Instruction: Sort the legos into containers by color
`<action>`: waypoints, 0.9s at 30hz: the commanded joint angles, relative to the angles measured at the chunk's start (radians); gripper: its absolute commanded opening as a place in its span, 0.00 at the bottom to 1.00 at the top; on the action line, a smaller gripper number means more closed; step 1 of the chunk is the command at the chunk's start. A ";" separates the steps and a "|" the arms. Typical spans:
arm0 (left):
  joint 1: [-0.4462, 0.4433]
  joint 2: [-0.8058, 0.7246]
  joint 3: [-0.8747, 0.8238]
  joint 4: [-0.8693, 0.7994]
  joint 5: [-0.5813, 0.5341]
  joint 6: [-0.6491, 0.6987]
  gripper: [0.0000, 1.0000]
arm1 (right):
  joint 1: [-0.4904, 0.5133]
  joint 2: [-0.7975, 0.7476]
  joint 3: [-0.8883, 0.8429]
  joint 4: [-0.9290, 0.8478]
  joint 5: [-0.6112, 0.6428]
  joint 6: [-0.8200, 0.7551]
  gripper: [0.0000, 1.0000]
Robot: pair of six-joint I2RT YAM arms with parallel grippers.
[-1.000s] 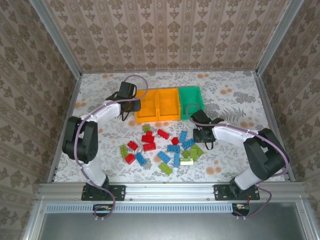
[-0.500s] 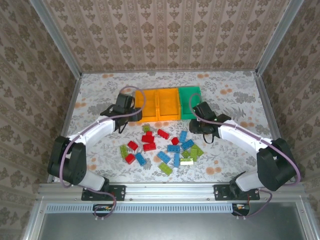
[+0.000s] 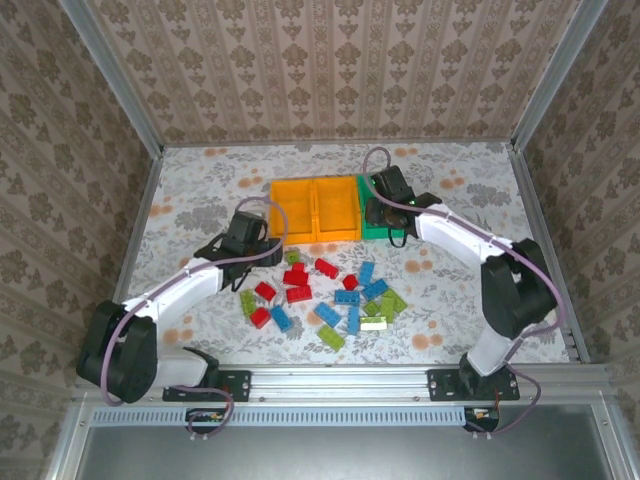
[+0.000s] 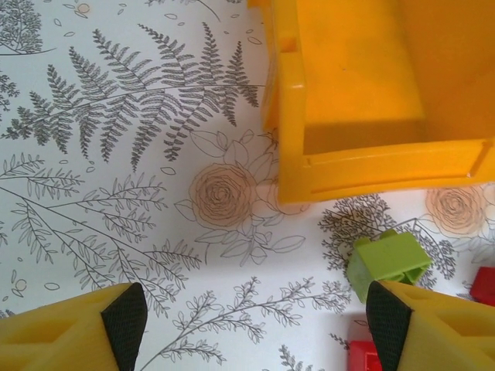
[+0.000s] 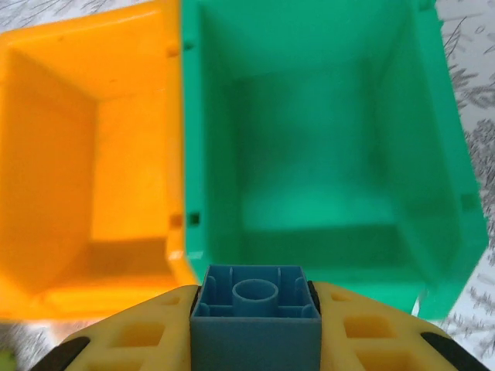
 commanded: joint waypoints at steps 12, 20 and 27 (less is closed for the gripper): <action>-0.095 0.091 0.039 -0.024 0.093 0.069 0.76 | -0.046 0.223 0.150 -0.084 0.109 -0.002 0.52; -0.152 0.132 0.046 -0.004 0.036 0.050 0.76 | -0.032 0.099 0.063 -0.049 0.024 -0.002 0.69; -0.151 0.223 0.121 -0.050 -0.011 -0.016 0.76 | -0.006 -0.033 -0.048 -0.062 0.019 0.001 0.77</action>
